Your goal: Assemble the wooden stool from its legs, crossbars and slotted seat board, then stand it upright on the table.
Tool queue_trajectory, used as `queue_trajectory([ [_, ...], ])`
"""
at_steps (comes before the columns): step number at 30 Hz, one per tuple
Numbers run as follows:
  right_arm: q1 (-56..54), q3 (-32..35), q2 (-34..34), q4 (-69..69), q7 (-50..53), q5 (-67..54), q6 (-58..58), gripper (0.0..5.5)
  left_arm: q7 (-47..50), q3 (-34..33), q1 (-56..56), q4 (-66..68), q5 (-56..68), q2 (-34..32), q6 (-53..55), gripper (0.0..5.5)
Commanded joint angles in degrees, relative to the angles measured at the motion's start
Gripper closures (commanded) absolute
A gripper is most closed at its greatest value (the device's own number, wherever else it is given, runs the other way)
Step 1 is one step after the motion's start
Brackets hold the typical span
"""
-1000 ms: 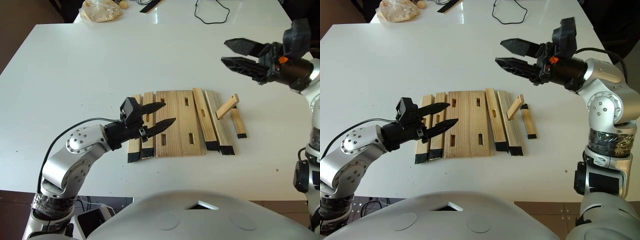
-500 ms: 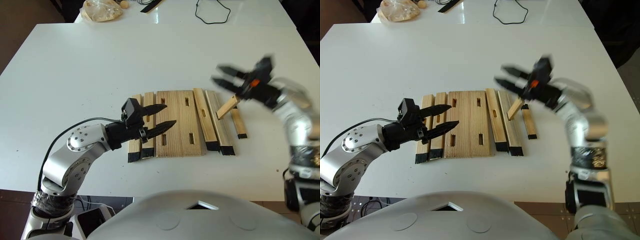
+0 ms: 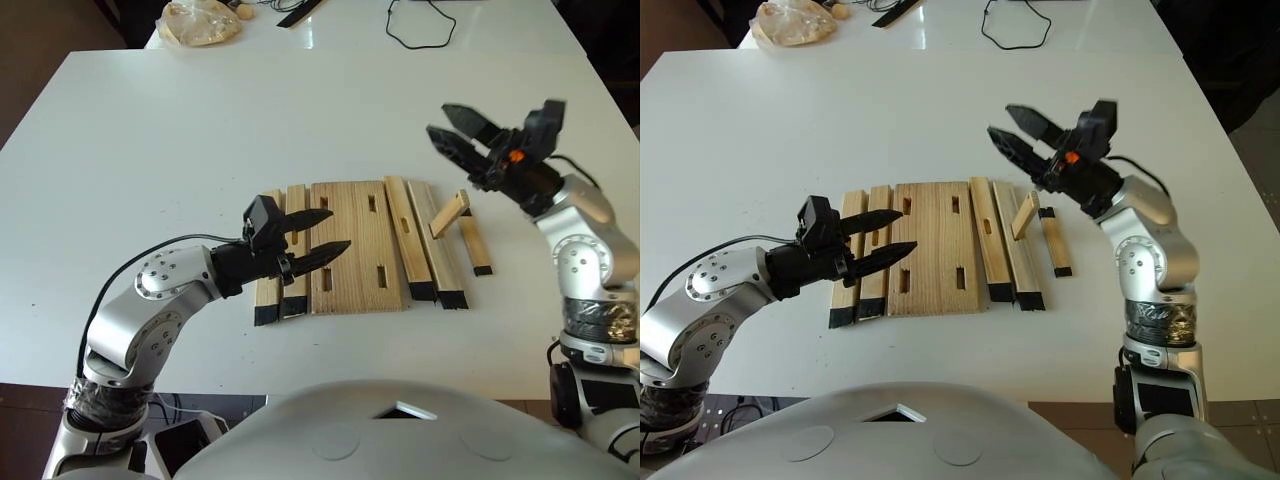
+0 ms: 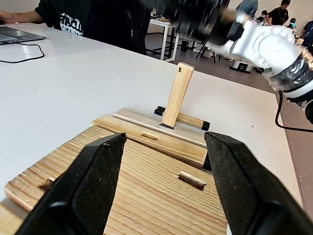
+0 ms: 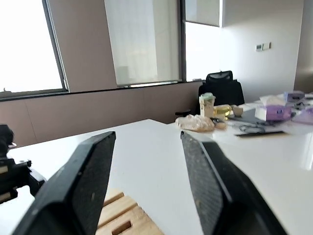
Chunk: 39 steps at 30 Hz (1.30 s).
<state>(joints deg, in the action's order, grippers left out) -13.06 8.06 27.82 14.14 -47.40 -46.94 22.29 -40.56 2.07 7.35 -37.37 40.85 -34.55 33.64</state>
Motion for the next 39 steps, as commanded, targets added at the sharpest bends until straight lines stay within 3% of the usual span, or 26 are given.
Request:
queue_trajectory([
  [1, 2.9, 3.7, 6.6, 7.7, -2.8, -8.9, 9.1, 3.06, 0.7, -0.5, 1.2, -1.0, -0.6, 0.0, -0.5, 2.52],
  [6, 9.5, 1.9, 20.7, 11.1, -20.5, -8.6, 14.8, 3.06, 1.9, -0.4, 3.5, -1.6, -1.6, 0.6, -1.5, 2.52],
  [10, 17.4, -4.4, 30.6, 9.4, -32.5, 4.9, 7.6, 3.06, 3.4, -0.6, 5.0, -2.7, -2.2, 1.5, -2.0, 2.52],
  [14, 15.3, -10.9, 24.9, -1.5, -27.2, 19.9, -4.3, 3.06, 4.5, 0.2, 6.6, -3.1, -3.2, 2.5, -3.1, 2.52],
  [20, 12.0, -14.6, 21.6, -9.7, -26.1, 28.1, -13.1, 3.06, 5.3, 0.9, 6.8, -3.1, -3.8, 3.5, -3.7, 2.52],
  [33, 8.6, -17.1, 25.5, -18.4, -29.4, 39.5, -28.3, 3.06, 6.0, 1.0, 8.5, -3.3, -4.8, 4.0, -4.8, 2.52],
  [39, 9.3, -14.5, 28.4, -18.0, -29.0, 40.3, -30.2, 3.06, 4.5, 0.2, 7.6, -2.6, -4.5, 3.1, -4.6, 2.52],
])
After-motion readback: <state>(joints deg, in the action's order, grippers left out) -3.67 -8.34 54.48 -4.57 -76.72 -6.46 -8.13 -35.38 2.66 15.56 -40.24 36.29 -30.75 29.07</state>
